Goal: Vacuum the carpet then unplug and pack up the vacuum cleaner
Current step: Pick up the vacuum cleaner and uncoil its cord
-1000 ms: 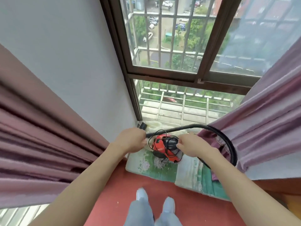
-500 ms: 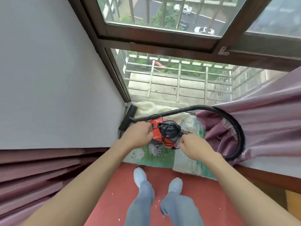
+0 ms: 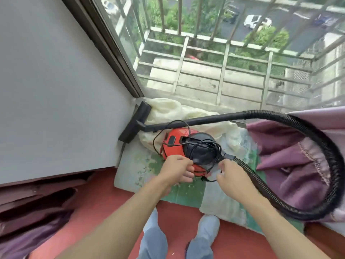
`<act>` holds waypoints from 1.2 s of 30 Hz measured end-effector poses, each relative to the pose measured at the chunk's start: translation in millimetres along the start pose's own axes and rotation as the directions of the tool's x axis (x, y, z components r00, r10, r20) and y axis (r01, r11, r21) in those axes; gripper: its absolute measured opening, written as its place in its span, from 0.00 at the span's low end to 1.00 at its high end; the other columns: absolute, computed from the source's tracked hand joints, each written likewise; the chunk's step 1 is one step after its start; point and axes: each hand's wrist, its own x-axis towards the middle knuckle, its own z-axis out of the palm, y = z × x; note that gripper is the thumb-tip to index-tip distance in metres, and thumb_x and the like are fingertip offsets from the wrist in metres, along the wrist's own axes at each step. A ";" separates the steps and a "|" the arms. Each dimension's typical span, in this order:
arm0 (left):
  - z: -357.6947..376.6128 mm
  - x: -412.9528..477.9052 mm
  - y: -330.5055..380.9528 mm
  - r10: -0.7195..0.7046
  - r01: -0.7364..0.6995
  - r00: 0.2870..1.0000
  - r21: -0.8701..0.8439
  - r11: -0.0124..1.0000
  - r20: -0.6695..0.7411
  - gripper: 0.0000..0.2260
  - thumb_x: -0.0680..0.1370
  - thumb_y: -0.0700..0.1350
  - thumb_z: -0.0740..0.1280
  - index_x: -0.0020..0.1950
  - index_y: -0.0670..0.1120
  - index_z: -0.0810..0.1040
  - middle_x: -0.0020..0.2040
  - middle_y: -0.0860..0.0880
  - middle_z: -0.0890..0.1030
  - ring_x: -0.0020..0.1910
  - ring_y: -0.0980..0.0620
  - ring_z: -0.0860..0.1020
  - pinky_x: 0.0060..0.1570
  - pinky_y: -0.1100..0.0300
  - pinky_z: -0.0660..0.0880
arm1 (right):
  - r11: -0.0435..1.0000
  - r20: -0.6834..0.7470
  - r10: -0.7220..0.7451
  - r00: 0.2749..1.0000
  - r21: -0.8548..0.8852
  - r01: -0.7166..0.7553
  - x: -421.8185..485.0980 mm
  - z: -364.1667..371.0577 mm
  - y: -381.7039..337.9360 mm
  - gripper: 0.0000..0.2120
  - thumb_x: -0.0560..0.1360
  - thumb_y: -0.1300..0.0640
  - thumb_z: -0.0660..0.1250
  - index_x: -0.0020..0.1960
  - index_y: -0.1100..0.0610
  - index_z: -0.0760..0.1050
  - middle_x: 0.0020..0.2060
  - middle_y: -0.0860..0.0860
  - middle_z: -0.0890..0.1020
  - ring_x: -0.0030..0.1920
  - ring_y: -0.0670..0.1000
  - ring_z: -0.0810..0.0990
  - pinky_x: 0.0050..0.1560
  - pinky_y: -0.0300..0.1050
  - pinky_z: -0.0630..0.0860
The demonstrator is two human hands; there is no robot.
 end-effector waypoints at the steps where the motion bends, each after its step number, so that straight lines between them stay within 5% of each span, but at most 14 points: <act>1: 9.9 14.7 -6.8 -0.033 0.035 0.999 -0.107 0.994 0.020 0.06 0.81 0.38 0.64 0.53 0.37 0.78 0.49 0.38 0.83 0.41 0.45 0.82 0.41 0.57 0.83 | 0.999 -0.010 0.026 1.000 0.047 -0.026 13.0 11.6 6.6 0.19 0.76 0.57 0.61 0.66 0.57 0.71 0.61 0.55 0.75 0.61 0.58 0.76 0.59 0.51 0.74; 5: 43.6 63.1 -29.4 -0.074 0.116 0.991 -0.435 0.893 0.112 0.06 0.81 0.39 0.64 0.55 0.38 0.76 0.61 0.35 0.79 0.59 0.39 0.80 0.62 0.49 0.77 | 0.981 -0.120 0.071 0.990 0.189 -0.047 57.8 52.5 24.4 0.26 0.74 0.62 0.66 0.71 0.63 0.66 0.64 0.60 0.72 0.66 0.59 0.70 0.64 0.48 0.66; 10: 60.2 105.2 -39.9 -0.012 0.058 0.997 -0.605 0.794 0.080 0.04 0.81 0.39 0.64 0.50 0.42 0.78 0.60 0.39 0.79 0.62 0.42 0.78 0.64 0.50 0.75 | 0.961 -0.255 0.178 0.950 0.251 -0.113 97.5 84.8 28.9 0.24 0.75 0.56 0.69 0.67 0.63 0.68 0.64 0.61 0.70 0.67 0.61 0.67 0.65 0.52 0.64; 15: 59.3 118.5 -43.7 0.033 0.024 0.997 -0.646 0.763 0.076 0.04 0.80 0.41 0.66 0.51 0.44 0.80 0.56 0.44 0.82 0.62 0.45 0.78 0.67 0.49 0.73 | 0.932 -0.368 0.282 0.886 0.325 -0.161 107.6 96.6 33.3 0.10 0.79 0.54 0.65 0.56 0.60 0.72 0.55 0.58 0.77 0.60 0.60 0.72 0.52 0.50 0.66; 19: 60.7 114.4 -35.4 0.030 0.038 0.995 -0.659 0.751 0.092 0.05 0.80 0.46 0.67 0.53 0.47 0.80 0.61 0.46 0.80 0.61 0.49 0.77 0.68 0.52 0.71 | 0.852 -0.421 0.222 0.880 0.523 0.035 94.1 83.4 21.9 0.06 0.77 0.53 0.69 0.48 0.54 0.74 0.37 0.45 0.79 0.42 0.48 0.80 0.39 0.35 0.66; 24: 59.8 112.3 -18.0 -0.010 0.128 0.987 -0.762 0.635 0.158 0.29 0.78 0.59 0.67 0.70 0.39 0.74 0.68 0.42 0.78 0.69 0.48 0.75 0.74 0.52 0.66 | 0.756 -0.556 0.094 0.826 0.580 0.304 91.4 48.1 -19.0 0.06 0.73 0.54 0.73 0.44 0.48 0.76 0.33 0.41 0.80 0.36 0.35 0.78 0.39 0.25 0.71; 29: 53.5 120.9 0.9 -0.055 0.202 0.977 -0.806 0.557 0.206 0.21 0.75 0.61 0.70 0.49 0.42 0.80 0.43 0.47 0.84 0.45 0.53 0.83 0.52 0.63 0.77 | 0.878 -0.490 -0.086 0.868 0.375 0.298 115.6 40.3 -45.9 0.02 0.75 0.56 0.71 0.44 0.54 0.80 0.42 0.47 0.81 0.46 0.48 0.79 0.51 0.44 0.75; 31: 54.1 128.7 7.5 -0.091 0.257 0.965 -0.814 0.521 0.246 0.17 0.73 0.59 0.73 0.46 0.45 0.77 0.47 0.45 0.80 0.53 0.47 0.81 0.62 0.56 0.74 | 0.947 -0.402 -0.168 0.900 0.187 0.260 120.1 50.8 -45.9 0.05 0.76 0.56 0.68 0.45 0.56 0.81 0.45 0.50 0.77 0.51 0.52 0.75 0.50 0.48 0.72; 34: 56.0 144.3 11.9 -0.177 0.294 0.956 -0.762 0.577 0.235 0.20 0.73 0.57 0.75 0.56 0.45 0.77 0.57 0.43 0.78 0.58 0.43 0.79 0.65 0.48 0.74 | 0.962 -0.279 -0.239 0.930 0.061 0.265 121.3 55.6 -40.0 0.07 0.76 0.56 0.64 0.41 0.54 0.78 0.41 0.48 0.74 0.48 0.52 0.71 0.42 0.46 0.66; 36: 57.6 153.7 12.9 -0.240 0.289 0.954 -0.754 0.590 0.178 0.25 0.76 0.53 0.73 0.67 0.40 0.76 0.56 0.41 0.81 0.53 0.42 0.81 0.55 0.48 0.78 | 0.953 -0.150 -0.288 0.946 0.054 0.298 123.1 48.6 -33.8 0.10 0.76 0.56 0.63 0.36 0.52 0.75 0.37 0.48 0.75 0.44 0.52 0.73 0.39 0.47 0.67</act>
